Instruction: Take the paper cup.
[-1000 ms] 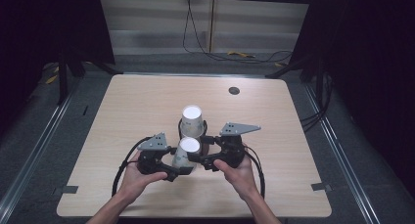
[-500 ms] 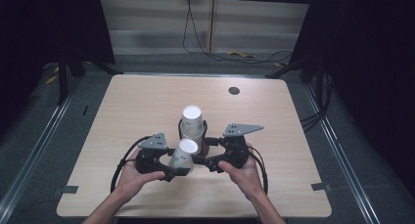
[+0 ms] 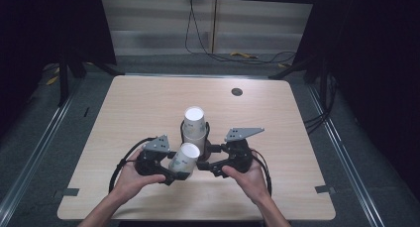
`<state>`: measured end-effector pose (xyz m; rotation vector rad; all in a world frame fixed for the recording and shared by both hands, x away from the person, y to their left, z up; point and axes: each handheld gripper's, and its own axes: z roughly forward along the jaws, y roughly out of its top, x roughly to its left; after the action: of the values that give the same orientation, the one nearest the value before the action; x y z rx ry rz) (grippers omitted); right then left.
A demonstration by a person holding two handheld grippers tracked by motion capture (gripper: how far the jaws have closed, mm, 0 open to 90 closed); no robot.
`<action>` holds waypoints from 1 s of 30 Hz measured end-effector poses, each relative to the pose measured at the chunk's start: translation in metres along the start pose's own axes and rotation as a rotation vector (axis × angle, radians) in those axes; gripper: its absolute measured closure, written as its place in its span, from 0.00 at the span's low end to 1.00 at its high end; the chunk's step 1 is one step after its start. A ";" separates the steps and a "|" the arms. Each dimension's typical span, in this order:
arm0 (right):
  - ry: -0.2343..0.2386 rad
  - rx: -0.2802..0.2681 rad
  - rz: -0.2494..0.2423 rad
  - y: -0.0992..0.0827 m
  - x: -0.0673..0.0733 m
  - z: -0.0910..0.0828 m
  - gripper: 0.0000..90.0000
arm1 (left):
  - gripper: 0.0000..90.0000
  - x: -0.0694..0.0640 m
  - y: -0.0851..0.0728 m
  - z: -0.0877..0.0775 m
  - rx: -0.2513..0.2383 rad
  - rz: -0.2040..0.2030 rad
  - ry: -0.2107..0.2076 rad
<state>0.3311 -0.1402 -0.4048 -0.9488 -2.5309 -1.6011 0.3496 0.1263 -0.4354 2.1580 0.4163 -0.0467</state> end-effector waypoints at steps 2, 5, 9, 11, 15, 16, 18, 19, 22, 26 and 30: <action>0.002 0.007 -0.001 0.000 0.000 0.000 0.28 | 0.29 0.000 0.000 0.001 0.013 0.004 0.009; 0.013 0.029 -0.007 -0.001 -0.001 -0.001 0.27 | 0.29 0.002 0.002 0.003 0.048 -0.014 0.032; 0.019 0.059 -0.007 -0.002 -0.001 -0.001 0.27 | 0.29 0.002 0.003 0.006 0.076 0.006 0.026; 0.018 0.075 -0.012 -0.002 -0.002 0.000 0.27 | 0.29 0.001 0.005 0.007 0.080 0.015 0.030; 0.021 0.113 -0.017 -0.001 -0.001 0.002 0.25 | 0.29 0.000 0.008 0.007 0.121 0.045 0.040; 0.019 0.127 -0.019 -0.001 -0.001 0.003 0.24 | 0.29 -0.001 0.009 0.008 0.123 0.046 0.041; 0.028 0.150 -0.020 -0.001 -0.002 0.004 0.22 | 0.29 -0.002 0.011 0.008 0.142 0.068 0.045; 0.029 0.173 -0.023 -0.001 -0.003 0.005 0.21 | 0.29 -0.003 0.011 0.009 0.142 0.069 0.047; 0.024 0.190 -0.021 -0.001 -0.003 0.006 0.21 | 0.29 -0.004 0.013 0.010 0.163 0.092 0.052; 0.004 0.233 -0.030 -0.001 -0.002 0.009 0.19 | 0.29 -0.006 0.014 0.013 0.193 0.111 0.054; -0.004 0.282 -0.035 0.002 -0.002 0.011 0.18 | 0.29 -0.008 0.015 0.015 0.216 0.144 0.066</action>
<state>0.3370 -0.1318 -0.4095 -0.8806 -2.6927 -1.2037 0.3484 0.1038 -0.4313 2.4023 0.3031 0.0636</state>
